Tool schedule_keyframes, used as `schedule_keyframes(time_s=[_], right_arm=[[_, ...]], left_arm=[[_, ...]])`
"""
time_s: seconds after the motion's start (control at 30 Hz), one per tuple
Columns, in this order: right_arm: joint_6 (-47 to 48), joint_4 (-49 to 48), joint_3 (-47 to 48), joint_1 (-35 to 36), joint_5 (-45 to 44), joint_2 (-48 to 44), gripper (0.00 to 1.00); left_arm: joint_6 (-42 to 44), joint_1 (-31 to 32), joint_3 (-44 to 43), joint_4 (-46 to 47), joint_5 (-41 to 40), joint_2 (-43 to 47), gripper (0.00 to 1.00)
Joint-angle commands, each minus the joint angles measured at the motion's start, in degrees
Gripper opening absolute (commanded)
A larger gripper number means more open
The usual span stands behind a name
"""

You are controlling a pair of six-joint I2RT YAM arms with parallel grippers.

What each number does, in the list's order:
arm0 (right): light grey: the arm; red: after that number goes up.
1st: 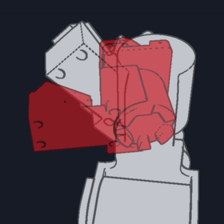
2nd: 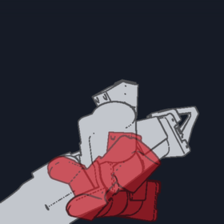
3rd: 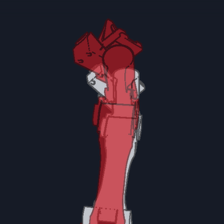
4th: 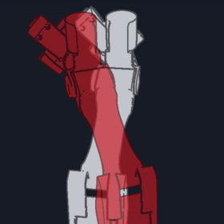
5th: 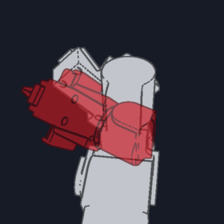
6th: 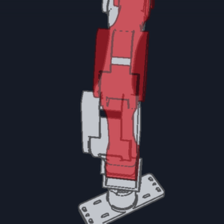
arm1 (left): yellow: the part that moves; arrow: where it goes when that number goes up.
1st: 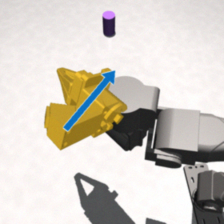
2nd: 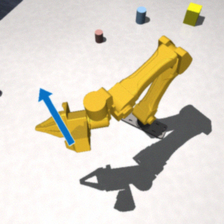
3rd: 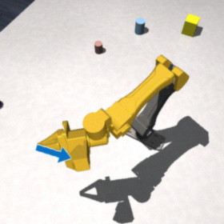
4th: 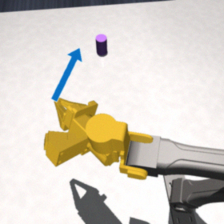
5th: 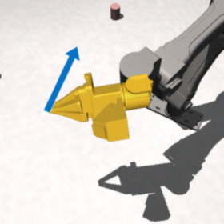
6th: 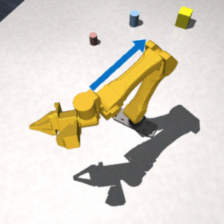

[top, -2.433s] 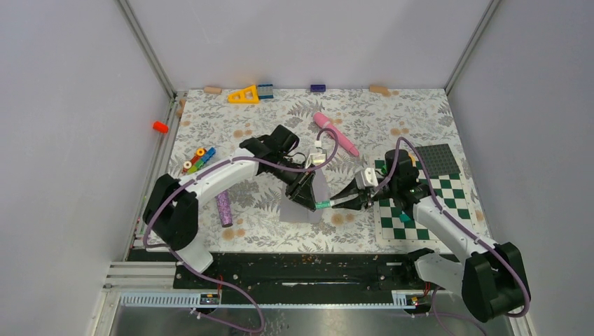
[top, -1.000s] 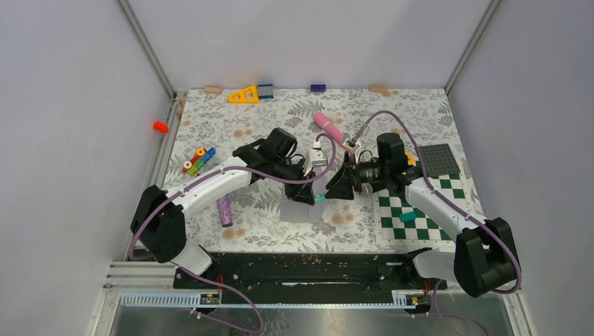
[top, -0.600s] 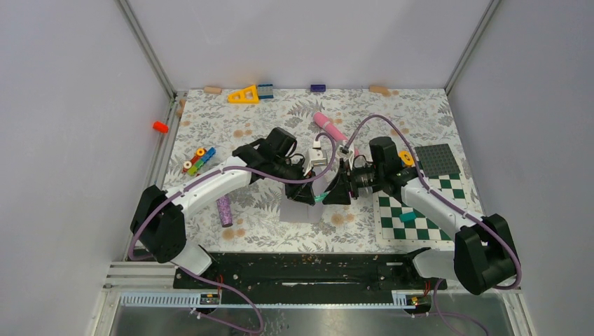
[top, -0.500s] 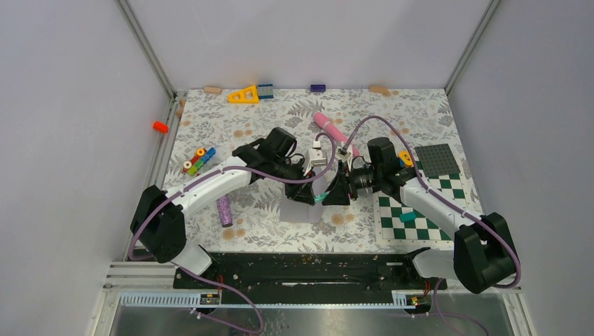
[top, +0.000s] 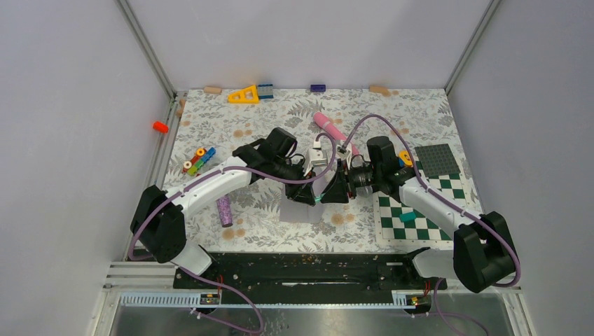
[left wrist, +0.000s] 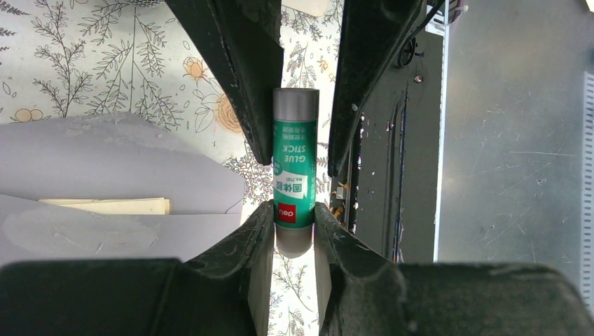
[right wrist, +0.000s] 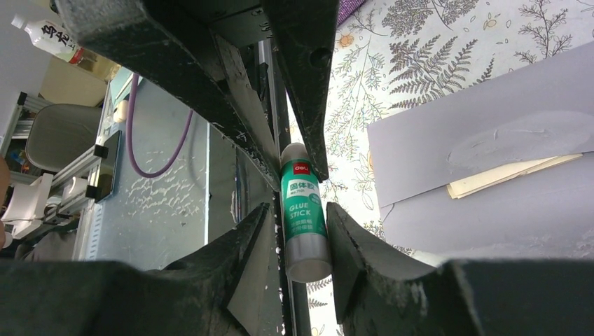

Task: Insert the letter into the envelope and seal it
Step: Adjust the solid glue.

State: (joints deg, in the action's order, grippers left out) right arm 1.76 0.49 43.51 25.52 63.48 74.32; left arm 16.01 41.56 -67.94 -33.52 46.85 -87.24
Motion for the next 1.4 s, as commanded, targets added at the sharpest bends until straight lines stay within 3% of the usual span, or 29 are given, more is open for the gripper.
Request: schedule_keyframes(time_s=[0.0,0.43,0.57,0.6,0.63,0.67,0.73,0.8,0.83,1.03,1.13,1.23,1.37], right_arm=[[-1.14,-2.6,1.8,0.59,0.84,0.73,0.4],[-1.41,-1.97,2.29,1.2,1.58,1.53,0.32],[-1.41,-1.99,2.48,1.27,1.56,1.6,0.2],[-1.41,-1.95,2.54,1.21,1.56,1.57,0.17],[-1.41,-1.92,2.67,1.2,1.49,1.54,0.15],[-1.41,-1.49,2.84,1.2,1.22,1.51,0.14],[0.56,1.95,3.54,1.2,-0.2,1.19,0.12],[2.53,4.19,3.92,1.21,-1.2,0.56,0.11],[3.07,4.69,3.99,1.2,-1.66,0.36,0.09],[5.71,8.79,5.87,1.24,-5.29,-0.55,0.05],[8.43,13.76,9.48,1.33,-12.59,0.06,0.0],[10.38,17.64,13.59,1.37,-20.06,1.62,0.0],[12.45,15.65,15.26,1.82,-24.36,2.87,0.0]], left_arm=[[-0.03,0.11,-2.72,1.35,2.2,0.49,0.0],[-0.19,0.15,-2.85,1.35,1.76,1.1,0.0],[-0.31,0.18,-2.78,1.56,1.7,1.26,0.0],[-0.36,0.19,-2.82,1.61,1.59,1.36,0.04],[-0.43,0.08,-2.81,1.68,1.61,1.45,0.14],[-0.57,-0.01,-2.89,1.7,1.52,1.66,0.26],[-1.51,-1.08,-2.92,2.14,2.46,2.6,0.6],[-3.07,-3.33,-2.44,3.55,3.3,4.12,0.8],[-3.8,-4.39,-1.93,4.55,3.6,5.0,0.95],[-9.84,-10.77,2.61,13.51,3.12,10.55,0.99],[-15.06,-14.66,5.33,19.28,-0.55,11.07,0.99],[-20.25,-17.66,7.42,22.63,-1.84,8.7,0.99],[-26.34,-19.84,9.01,25.82,-2.98,1.79,0.96]])
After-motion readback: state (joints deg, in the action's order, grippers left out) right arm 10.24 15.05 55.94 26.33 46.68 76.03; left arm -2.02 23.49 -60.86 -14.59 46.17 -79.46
